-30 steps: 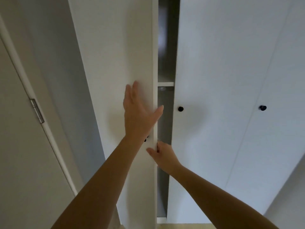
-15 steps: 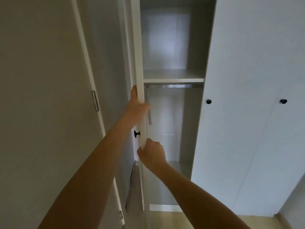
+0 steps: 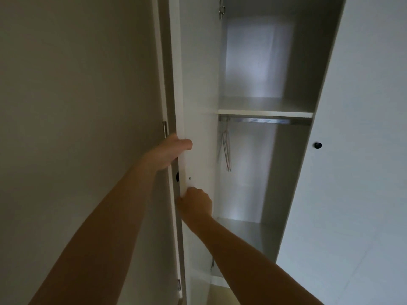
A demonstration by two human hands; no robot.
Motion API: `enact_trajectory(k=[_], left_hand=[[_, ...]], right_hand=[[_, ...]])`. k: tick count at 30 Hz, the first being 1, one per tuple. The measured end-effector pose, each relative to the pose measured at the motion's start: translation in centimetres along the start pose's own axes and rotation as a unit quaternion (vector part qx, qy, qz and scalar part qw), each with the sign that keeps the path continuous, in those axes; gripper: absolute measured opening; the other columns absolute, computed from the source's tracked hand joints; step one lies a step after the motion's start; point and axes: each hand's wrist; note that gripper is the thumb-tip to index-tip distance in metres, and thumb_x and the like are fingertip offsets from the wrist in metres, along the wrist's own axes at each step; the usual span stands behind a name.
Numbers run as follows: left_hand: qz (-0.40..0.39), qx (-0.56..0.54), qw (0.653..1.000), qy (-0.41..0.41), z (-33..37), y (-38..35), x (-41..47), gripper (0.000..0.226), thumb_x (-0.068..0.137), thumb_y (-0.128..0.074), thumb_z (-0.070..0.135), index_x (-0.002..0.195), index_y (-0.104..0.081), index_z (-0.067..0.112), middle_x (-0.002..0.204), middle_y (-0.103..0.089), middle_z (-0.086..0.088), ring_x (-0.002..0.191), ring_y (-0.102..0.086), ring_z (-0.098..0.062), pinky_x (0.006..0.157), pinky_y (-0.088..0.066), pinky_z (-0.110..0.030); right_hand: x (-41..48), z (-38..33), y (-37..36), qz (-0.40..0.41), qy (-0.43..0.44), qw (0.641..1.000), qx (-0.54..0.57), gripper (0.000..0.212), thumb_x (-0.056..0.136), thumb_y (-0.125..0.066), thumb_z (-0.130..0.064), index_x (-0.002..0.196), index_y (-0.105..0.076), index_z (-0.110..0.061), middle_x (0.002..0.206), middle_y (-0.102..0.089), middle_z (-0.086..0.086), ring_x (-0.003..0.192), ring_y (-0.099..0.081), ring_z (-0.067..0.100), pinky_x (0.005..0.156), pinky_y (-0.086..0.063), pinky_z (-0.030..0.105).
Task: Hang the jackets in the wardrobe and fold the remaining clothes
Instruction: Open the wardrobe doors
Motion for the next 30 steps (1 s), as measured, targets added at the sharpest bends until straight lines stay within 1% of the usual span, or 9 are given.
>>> enact_trajectory(k=[2, 4, 7, 10, 13, 15, 23, 27, 30], left_hand=[[0.005, -0.015, 1.000, -0.014, -0.4, 0.4, 0.2, 0.026, 0.084, -0.057, 0.010, 0.110, -0.058, 0.008, 0.107, -0.063, -0.008, 0.105, -0.058, -0.024, 0.101, -0.044, -0.041], [0.029, -0.010, 0.998, -0.046, -0.9, 0.2, 0.2, 0.017, 0.094, -0.048, 0.006, 0.100, -0.061, 0.016, 0.097, -0.063, -0.002, 0.094, -0.060, -0.018, 0.090, -0.049, -0.034], [0.158, 0.003, 0.978, -0.136, -1.7, -1.6, -0.5, 0.036, 0.097, -0.050, 0.015, 0.132, -0.046, 0.011, 0.107, -0.058, 0.006, 0.090, -0.058, -0.005, 0.081, -0.050, -0.024], [0.326, 0.074, 0.920, -0.207, -3.2, -4.9, -1.2, 0.060, 0.097, -0.048, 0.013, 0.149, -0.018, 0.009, 0.135, -0.043, 0.005, 0.116, -0.049, -0.005, 0.099, -0.041, -0.018], [0.430, 0.221, 0.839, -0.249, -5.0, -8.4, -1.0, 0.075, 0.090, -0.050, 0.002, 0.151, -0.008, 0.008, 0.158, -0.014, -0.014, 0.145, -0.020, -0.027, 0.116, -0.025, -0.046], [0.458, 0.299, 0.798, -0.254, -6.0, -11.0, -0.6, 0.080, 0.081, -0.055, -0.002, 0.150, -0.015, 0.004, 0.156, -0.010, -0.022, 0.146, -0.009, -0.035, 0.118, -0.012, -0.049], [0.242, 0.210, 0.911, -0.259, -6.4, -24.2, 5.6, 0.082, 0.085, -0.056, 0.000, 0.152, -0.010, 0.017, 0.158, 0.006, 0.002, 0.147, 0.008, -0.016, 0.117, -0.020, -0.042], [0.159, 0.196, 0.940, -0.229, -6.3, -29.7, 10.3, 0.082, 0.088, -0.056, 0.007, 0.152, -0.007, 0.022, 0.160, 0.005, 0.003, 0.145, 0.011, -0.010, 0.112, -0.018, -0.026], [0.092, 0.195, 0.954, -0.209, -6.1, -33.8, 14.0, 0.083, 0.090, -0.057, 0.014, 0.152, -0.002, 0.024, 0.159, 0.011, 0.005, 0.143, 0.014, -0.008, 0.111, -0.015, -0.024]], right_hand=[[0.5, -0.2, -0.4, -0.012, 0.010, 1.000, -0.004, 0.019, 0.089, -0.052, -0.031, 0.076, -0.052, -0.018, 0.076, -0.059, -0.002, 0.073, -0.065, 0.017, 0.069, -0.055, 0.026], [0.9, 0.1, -0.5, -0.032, 0.023, 0.999, -0.022, 0.024, 0.088, -0.052, -0.037, 0.072, -0.052, -0.019, 0.073, -0.060, -0.001, 0.074, -0.066, 0.018, 0.073, -0.057, 0.031], [1.8, 2.7, 0.3, -0.097, 0.066, 0.992, -0.046, 0.048, 0.087, -0.051, -0.058, 0.111, -0.061, -0.017, 0.104, -0.067, 0.001, 0.098, -0.065, 0.022, 0.089, -0.053, 0.036], [2.7, 7.5, 2.2, -0.195, 0.119, 0.973, -0.043, 0.071, 0.091, -0.047, -0.061, 0.148, -0.028, -0.023, 0.142, -0.050, 0.001, 0.126, -0.051, 0.022, 0.105, -0.039, 0.039], [4.1, 12.7, 5.0, -0.182, 0.128, 0.973, -0.061, 0.061, 0.096, -0.042, -0.053, 0.149, -0.023, -0.029, 0.145, -0.047, -0.003, 0.127, -0.049, 0.017, 0.107, -0.037, 0.036], [5.4, 16.2, 7.3, -0.145, 0.098, 0.982, -0.066, 0.055, 0.097, -0.044, -0.045, 0.147, -0.028, -0.030, 0.141, -0.050, -0.006, 0.127, -0.049, 0.016, 0.105, -0.038, 0.033], [10.3, 29.3, 20.1, 0.005, -0.033, 0.999, -0.017, 0.041, 0.096, -0.047, -0.023, 0.137, -0.043, -0.021, 0.126, -0.059, 0.003, 0.109, -0.059, 0.023, 0.086, -0.047, 0.029], [12.8, 33.3, 25.4, 0.087, -0.072, 0.993, 0.036, 0.040, 0.095, -0.054, -0.023, 0.134, -0.044, -0.019, 0.122, -0.060, 0.004, 0.101, -0.063, 0.023, 0.088, -0.054, 0.041], [14.3, 35.2, 27.9, 0.125, -0.085, 0.986, 0.072, 0.043, 0.094, -0.056, -0.018, 0.135, -0.042, -0.017, 0.121, -0.057, 0.007, 0.095, -0.062, 0.021, 0.086, -0.055, 0.036]])
Point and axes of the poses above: each hand's wrist, its own x-axis towards the middle knuckle, its own y-axis out of the back of the hand, z = x × y
